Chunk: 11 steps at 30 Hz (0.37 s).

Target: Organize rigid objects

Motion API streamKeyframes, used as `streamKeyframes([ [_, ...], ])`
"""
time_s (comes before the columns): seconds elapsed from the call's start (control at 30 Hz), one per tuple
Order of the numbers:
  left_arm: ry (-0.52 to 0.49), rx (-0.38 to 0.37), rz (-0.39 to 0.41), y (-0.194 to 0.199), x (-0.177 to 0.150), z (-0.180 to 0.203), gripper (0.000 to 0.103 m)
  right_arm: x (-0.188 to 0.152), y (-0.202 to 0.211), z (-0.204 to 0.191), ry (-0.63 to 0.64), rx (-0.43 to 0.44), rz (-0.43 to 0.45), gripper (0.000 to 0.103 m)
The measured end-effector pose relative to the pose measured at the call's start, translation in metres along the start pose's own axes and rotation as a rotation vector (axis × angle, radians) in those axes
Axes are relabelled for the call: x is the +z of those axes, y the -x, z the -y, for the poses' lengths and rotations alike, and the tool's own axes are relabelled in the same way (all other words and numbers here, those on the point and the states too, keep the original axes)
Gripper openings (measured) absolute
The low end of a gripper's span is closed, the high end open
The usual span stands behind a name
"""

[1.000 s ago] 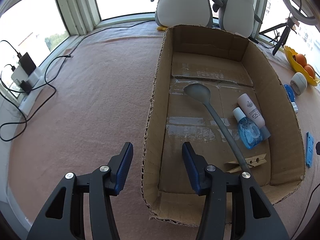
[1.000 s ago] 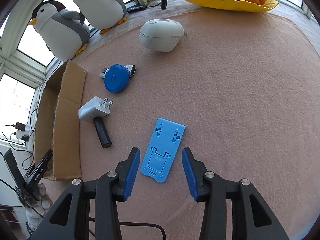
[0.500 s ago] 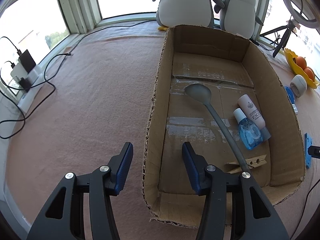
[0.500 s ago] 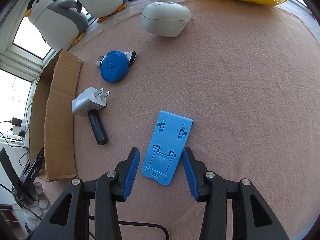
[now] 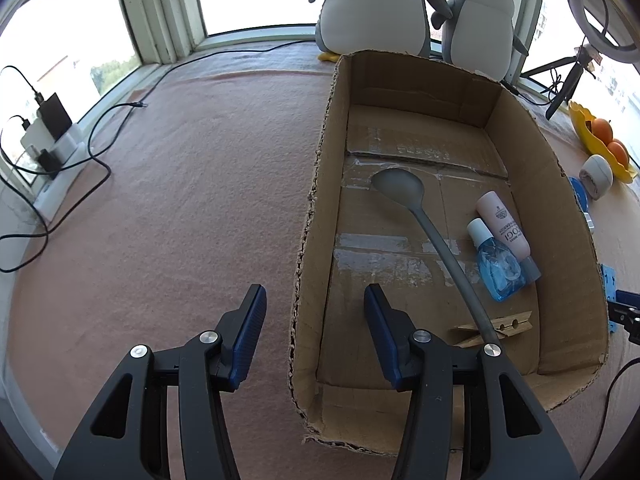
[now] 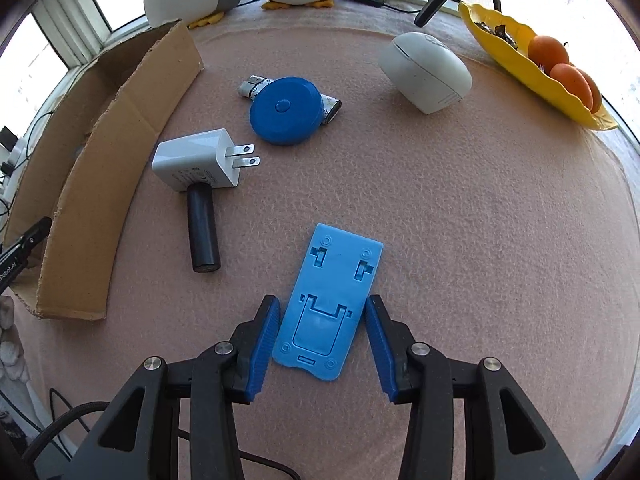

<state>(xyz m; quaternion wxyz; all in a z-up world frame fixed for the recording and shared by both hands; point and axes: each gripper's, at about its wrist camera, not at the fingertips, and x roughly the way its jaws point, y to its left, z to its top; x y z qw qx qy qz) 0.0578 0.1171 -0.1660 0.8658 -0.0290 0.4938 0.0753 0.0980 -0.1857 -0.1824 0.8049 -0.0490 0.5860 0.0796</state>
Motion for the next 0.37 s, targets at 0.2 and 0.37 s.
streamKeyframes([
  [0.2,0.003,0.001,0.003,0.0,0.0,-0.001,0.05,-0.002,0.001,0.009,0.011,0.035,-0.002,0.035],
  [0.37,0.019,-0.004,0.001,-0.001,-0.001,-0.003,0.05,-0.003,0.005,0.022,-0.075,0.093,0.023,0.033],
])
